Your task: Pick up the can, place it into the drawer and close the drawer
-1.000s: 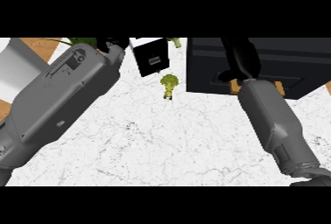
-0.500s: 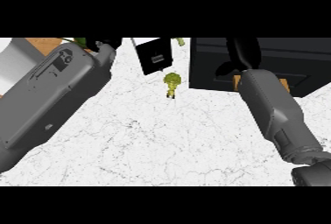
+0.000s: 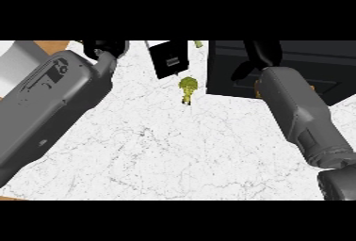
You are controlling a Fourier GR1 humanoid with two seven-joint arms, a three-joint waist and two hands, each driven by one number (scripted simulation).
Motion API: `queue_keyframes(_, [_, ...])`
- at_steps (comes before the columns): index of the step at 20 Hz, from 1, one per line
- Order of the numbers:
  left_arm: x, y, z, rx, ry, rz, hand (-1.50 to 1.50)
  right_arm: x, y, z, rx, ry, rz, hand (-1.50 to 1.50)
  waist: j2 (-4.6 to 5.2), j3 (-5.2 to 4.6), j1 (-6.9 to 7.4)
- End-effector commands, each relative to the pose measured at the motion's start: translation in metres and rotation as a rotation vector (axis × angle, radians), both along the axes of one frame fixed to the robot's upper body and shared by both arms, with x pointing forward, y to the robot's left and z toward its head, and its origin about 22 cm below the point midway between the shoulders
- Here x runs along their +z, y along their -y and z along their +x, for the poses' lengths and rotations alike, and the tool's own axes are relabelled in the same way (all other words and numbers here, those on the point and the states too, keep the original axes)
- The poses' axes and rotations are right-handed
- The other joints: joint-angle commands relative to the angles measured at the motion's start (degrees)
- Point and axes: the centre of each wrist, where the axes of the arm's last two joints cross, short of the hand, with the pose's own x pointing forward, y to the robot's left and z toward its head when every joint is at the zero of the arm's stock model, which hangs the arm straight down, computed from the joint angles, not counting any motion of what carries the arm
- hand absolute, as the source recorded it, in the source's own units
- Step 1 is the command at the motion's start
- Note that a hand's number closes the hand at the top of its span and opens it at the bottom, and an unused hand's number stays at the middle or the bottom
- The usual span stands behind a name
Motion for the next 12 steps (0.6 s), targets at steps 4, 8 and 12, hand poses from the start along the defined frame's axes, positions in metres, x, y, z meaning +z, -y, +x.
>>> queue_keyframes(4, [-0.005, -0.005, -0.005, 0.009, 0.008, 0.007, -1.5, 0.025, -0.023, 0.008, 0.076, -0.012, 0.377, -1.5, -0.35, -0.08, 0.17])
queue_keyframes(8, [0.008, 0.009, -0.012, -0.023, 0.005, -0.006, -1.5, 0.037, -0.016, 0.012, 0.12, -0.048, 0.611, -1.5, -0.89, 0.06, -0.18])
queue_keyframes(12, [-0.005, -0.001, -0.016, -0.008, -0.009, 0.003, -1.5, 0.047, -0.005, 0.015, 0.138, -0.06, 0.721, -1.5, -0.61, -0.21, 0.13])
